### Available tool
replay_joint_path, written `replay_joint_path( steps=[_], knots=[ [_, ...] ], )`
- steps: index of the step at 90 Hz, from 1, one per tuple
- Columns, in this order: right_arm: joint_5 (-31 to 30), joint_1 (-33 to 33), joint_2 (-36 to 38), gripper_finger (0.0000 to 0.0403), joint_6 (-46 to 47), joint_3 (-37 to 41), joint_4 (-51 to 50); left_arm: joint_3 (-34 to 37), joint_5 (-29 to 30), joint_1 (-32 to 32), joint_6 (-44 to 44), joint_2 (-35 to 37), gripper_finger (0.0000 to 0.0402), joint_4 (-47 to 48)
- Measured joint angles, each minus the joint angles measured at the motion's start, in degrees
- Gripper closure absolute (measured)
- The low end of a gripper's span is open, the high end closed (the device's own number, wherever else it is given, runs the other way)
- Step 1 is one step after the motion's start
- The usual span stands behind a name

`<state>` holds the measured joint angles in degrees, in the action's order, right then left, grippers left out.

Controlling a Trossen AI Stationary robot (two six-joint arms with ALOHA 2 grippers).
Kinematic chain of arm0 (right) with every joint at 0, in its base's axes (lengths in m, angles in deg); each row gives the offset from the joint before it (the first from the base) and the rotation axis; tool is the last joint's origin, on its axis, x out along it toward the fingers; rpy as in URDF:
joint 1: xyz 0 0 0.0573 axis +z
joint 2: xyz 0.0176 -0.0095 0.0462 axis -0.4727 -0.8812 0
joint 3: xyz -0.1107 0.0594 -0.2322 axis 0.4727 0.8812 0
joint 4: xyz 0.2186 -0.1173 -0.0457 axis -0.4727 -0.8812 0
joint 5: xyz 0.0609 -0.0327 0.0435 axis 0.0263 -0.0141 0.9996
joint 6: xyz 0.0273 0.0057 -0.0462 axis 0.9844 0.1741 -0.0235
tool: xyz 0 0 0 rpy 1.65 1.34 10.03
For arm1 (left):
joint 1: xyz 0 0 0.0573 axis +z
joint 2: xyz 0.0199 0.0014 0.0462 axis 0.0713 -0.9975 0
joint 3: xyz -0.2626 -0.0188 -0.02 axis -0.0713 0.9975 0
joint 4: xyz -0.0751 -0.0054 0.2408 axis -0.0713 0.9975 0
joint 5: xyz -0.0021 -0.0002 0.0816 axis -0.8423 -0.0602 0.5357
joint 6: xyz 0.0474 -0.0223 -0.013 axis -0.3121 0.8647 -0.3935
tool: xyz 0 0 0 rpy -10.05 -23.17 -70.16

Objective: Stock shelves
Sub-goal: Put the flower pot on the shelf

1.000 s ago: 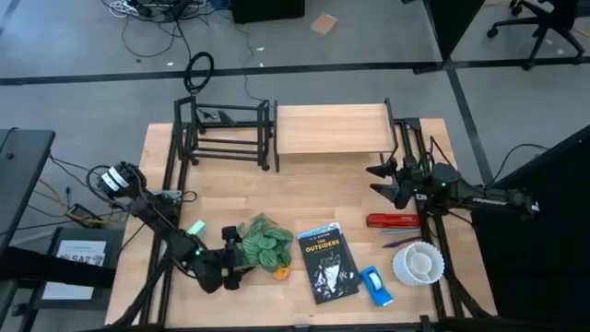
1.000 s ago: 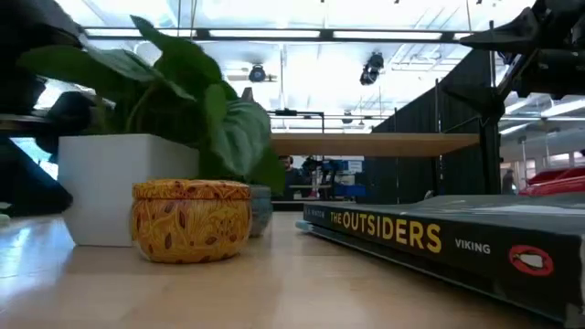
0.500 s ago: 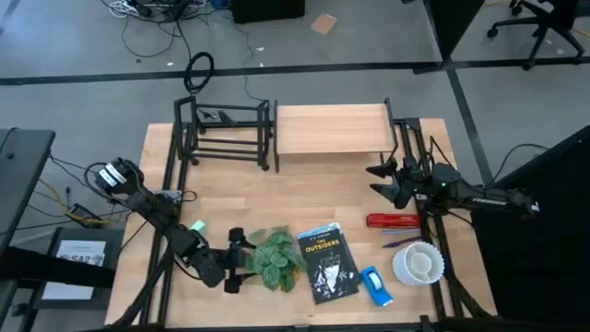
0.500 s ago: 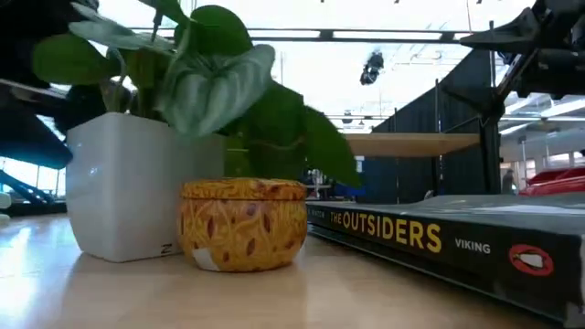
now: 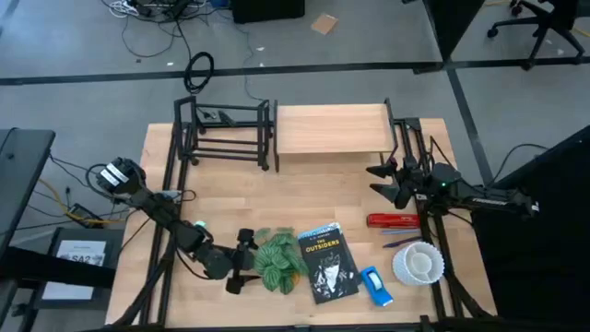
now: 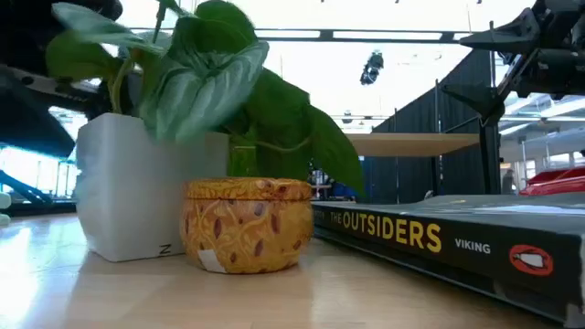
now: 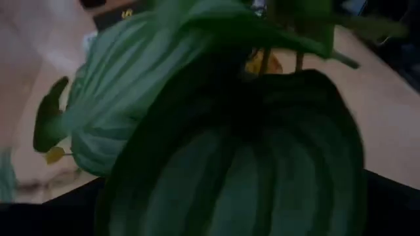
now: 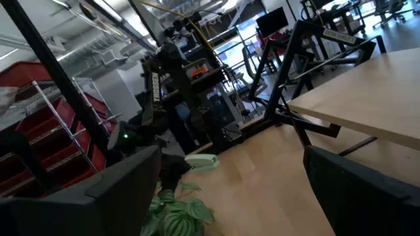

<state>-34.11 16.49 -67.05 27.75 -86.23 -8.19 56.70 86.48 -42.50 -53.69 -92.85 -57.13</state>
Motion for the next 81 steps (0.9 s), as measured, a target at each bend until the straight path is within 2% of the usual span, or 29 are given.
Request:
replay_joint_path(
  steps=[15, 30, 58, 81],
  knots=[
    [0.0, 0.0, 0.0, 0.0057, 0.0, 0.0, 0.0, 0.0, -4.4, 1.9, 0.0, 0.0, 0.0078, -0.2],
    [0.0, 0.0, 0.0, 0.0057, 0.0, 0.0, 0.0, 0.0, -4.8, 2.4, 0.2, 0.0, 0.0119, -0.2],
    [0.0, 0.0, 0.0, 0.0057, 0.0, 0.0, 0.0, 0.0, -4.8, 2.4, 3.6, 0.0, 0.0261, 0.0],
    [0.0, 0.0, 0.0, 0.0057, 0.0, 0.0, 0.0, 0.0, -4.8, 1.6, 9.6, 0.0, 0.0364, 1.7]
  ],
)
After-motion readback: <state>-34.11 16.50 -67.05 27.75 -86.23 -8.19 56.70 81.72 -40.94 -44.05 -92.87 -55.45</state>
